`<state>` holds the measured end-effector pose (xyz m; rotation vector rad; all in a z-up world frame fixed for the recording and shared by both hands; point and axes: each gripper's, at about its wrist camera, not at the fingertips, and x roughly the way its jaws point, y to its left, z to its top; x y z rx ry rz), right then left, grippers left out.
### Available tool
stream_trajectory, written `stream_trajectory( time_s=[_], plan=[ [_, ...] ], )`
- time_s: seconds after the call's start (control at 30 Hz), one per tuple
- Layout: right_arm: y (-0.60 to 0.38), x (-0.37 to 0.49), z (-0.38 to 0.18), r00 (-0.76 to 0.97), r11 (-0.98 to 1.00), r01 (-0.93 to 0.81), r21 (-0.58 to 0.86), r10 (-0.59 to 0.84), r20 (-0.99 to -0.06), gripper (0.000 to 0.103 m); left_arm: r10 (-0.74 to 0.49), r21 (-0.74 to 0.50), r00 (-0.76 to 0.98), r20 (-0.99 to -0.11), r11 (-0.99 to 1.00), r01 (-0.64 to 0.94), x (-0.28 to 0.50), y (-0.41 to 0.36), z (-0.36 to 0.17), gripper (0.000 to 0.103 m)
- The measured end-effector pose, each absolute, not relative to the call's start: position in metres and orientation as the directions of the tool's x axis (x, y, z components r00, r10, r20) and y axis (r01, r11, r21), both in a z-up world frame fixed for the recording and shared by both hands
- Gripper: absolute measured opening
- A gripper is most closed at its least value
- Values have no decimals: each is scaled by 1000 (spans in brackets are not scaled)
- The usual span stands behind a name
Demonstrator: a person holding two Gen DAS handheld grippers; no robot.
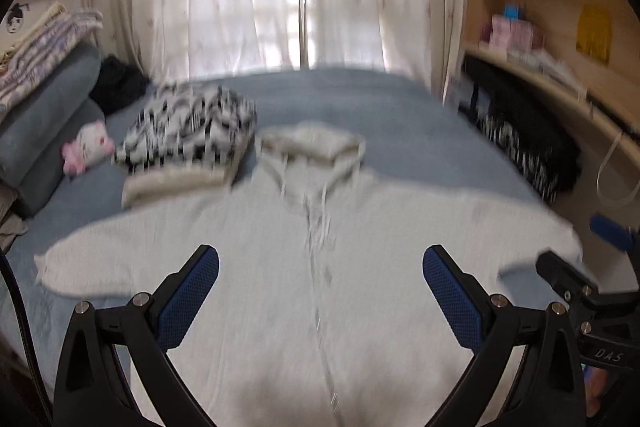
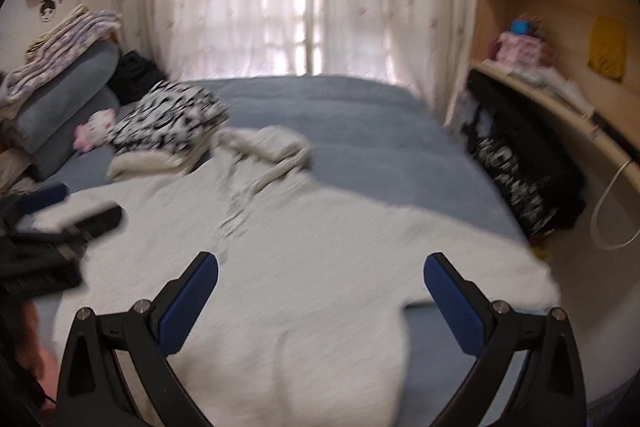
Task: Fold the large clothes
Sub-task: 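Move the right tool to the sleeve cuff nearest it and grasp it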
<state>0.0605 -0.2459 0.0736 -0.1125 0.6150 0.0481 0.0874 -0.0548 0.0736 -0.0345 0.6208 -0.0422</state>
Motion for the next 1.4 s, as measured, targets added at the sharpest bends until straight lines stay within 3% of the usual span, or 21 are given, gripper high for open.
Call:
stream_trajectory(
  time_s=[0.13, 0.23, 0.37, 0.53, 0.73, 1.0, 1.27, 1.4],
  plan=[
    [-280, 75, 96, 839, 989, 4, -151, -85, -537, 103, -88, -91, 869, -488, 995, 50, 106, -68, 104, 101],
    [-312, 83, 108, 849, 986, 55, -155, -128, -512, 103, -96, -85, 872, -480, 994, 63, 126, -87, 114, 101],
    [-357, 98, 116, 837, 981, 121, -152, -183, -516, 103, -106, -91, 862, -496, 993, 69, 155, -113, 111, 101],
    [-420, 118, 110, 774, 978, 183, -99, -205, -600, 103, -187, -197, 798, -573, 977, 87, 193, -145, 89, 101],
    [-508, 137, 56, 660, 950, 311, 35, -190, -727, 103, -191, -185, 744, -640, 978, 93, 222, -188, 36, 101],
    [-614, 147, -53, 438, 807, 556, 199, -81, -895, 91, -186, -155, 617, -765, 982, 105, 250, -225, -41, 93],
    [-667, 150, -125, 411, 604, 706, 371, 77, -908, 86, -195, -162, 544, -816, 981, 110, 256, -232, -80, 93],
    [-667, 155, -134, 438, 570, 728, 380, 38, -898, 82, -220, -191, 525, -822, 975, 110, 257, -225, -86, 93]
  ],
)
